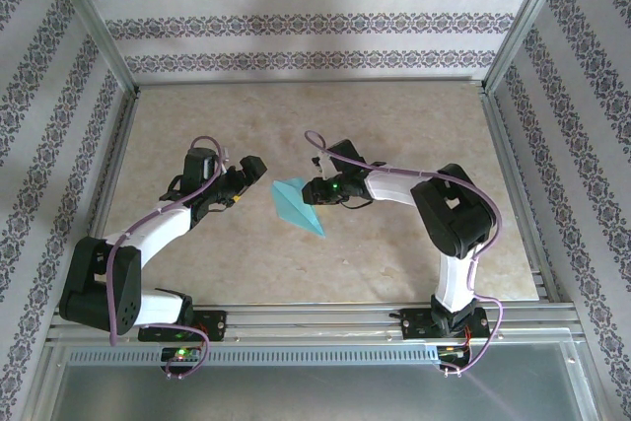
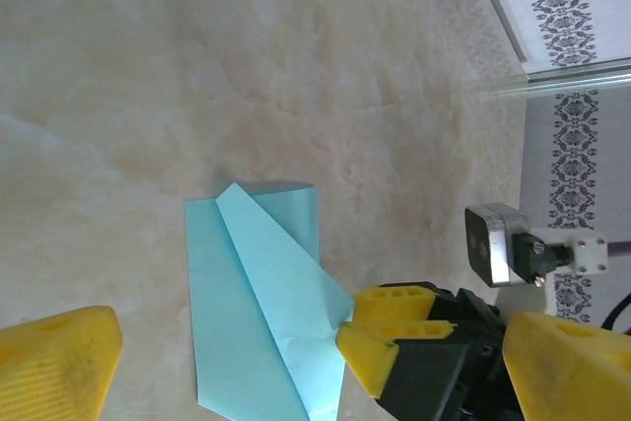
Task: Fold a paper plane with a square sheet of paper (pick it up from the middle)
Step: Pick up the paper from the center of the table.
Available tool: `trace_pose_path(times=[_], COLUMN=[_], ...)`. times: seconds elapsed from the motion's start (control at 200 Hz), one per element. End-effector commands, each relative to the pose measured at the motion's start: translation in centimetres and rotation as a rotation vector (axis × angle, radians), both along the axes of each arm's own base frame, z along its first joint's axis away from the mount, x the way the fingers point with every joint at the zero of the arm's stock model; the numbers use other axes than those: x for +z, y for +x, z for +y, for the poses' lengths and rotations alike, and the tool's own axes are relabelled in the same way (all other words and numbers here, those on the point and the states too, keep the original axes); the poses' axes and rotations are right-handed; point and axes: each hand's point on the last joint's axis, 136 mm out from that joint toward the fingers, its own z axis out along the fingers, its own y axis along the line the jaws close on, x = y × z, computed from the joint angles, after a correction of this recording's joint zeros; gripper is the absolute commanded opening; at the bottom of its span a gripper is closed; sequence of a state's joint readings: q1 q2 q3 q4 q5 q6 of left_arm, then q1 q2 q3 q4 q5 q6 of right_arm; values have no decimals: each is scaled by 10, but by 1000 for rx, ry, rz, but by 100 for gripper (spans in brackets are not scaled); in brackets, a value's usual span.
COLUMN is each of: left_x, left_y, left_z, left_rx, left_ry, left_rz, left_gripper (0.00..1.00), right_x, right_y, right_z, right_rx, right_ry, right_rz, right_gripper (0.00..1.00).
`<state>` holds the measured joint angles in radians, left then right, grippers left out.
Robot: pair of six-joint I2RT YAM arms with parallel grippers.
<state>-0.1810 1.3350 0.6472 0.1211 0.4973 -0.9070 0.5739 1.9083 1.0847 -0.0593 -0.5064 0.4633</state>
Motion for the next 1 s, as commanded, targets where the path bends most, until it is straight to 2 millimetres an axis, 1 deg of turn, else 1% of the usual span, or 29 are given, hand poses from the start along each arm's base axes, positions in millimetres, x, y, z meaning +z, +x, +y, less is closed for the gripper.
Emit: trace_pose_path(times=[0.0, 0.23, 0.475, 0.64, 0.675, 0.785, 0.899, 0.994], left_x=[6, 6, 6, 10, 12, 22, 32, 41], left_y=[4, 4, 3, 2, 2, 1, -4, -10], left_z=[0, -2, -5, -8, -9, -15, -25, -35], left_rx=[1, -6, -21, -31, -35, -61, -96, -131], left_ry=[-26, -33, -49, -69, -79, -120, -170, -200], left_rz=[-27, -26, -25, -28, -33, -60, -91, -122], left_gripper=[100, 100, 100, 100, 100, 100, 100, 100], right_x=[2, 2, 3, 11, 16, 42, 77, 102], right_y=[0, -3, -2, 0, 2, 4, 8, 11], right_z=[12, 15, 20, 21, 21, 18, 14, 8], right_rx=[50, 68, 81, 72, 64, 37, 6, -31], right_ry=[26, 47, 72, 111, 128, 207, 290, 354], right_rz=[-9, 4, 16, 4, -6, -36, -80, -108], right_gripper=[30, 18, 11, 4, 3, 1, 0, 0])
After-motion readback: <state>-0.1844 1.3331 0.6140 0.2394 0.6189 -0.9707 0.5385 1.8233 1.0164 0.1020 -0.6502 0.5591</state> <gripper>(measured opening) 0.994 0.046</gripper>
